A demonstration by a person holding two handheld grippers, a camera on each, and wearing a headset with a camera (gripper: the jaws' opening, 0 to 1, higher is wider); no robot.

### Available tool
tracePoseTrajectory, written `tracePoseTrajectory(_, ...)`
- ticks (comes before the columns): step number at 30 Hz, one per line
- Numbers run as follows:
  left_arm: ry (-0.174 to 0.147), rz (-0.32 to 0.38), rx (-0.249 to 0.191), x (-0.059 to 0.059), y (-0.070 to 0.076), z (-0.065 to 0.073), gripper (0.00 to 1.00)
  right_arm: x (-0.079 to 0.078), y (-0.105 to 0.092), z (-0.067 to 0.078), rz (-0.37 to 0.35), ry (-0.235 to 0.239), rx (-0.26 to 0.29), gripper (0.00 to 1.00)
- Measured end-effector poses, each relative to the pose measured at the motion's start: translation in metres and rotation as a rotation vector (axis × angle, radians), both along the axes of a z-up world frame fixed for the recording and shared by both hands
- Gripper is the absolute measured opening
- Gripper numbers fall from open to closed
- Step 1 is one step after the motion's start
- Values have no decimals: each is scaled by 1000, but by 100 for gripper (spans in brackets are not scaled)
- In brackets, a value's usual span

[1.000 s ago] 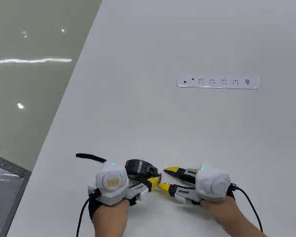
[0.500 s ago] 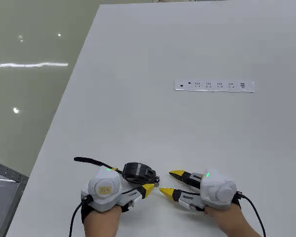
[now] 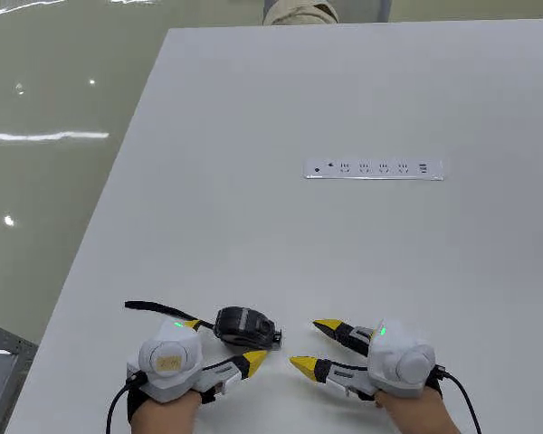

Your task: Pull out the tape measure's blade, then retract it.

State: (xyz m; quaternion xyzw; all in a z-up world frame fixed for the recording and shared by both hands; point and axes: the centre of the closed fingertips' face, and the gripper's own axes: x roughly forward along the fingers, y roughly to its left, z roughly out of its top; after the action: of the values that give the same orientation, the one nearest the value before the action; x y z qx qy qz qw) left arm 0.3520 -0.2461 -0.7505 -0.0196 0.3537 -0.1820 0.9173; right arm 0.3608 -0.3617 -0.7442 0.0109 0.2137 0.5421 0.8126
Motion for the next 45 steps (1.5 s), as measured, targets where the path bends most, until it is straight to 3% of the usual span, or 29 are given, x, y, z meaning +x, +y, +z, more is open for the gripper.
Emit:
tracePoseTrajectory(3,-8,-21,15,-3,-1,2,77,-2,-2,3,-8,-3,-1,47)
tracePoseTrajectory(19,-24,-69,-2,-11,-3,8,76,-7,-23,14,-68,-8,-19,49)
tracePoseTrajectory(34,-39,-98,-23,-17,-5,16,75,-14,-29,21,-80,-15,-31,49)
tracePoseTrajectory(45,-44,-118,-27,-33,7,21,74,-23,-49,23,-103,-20,-48,50)
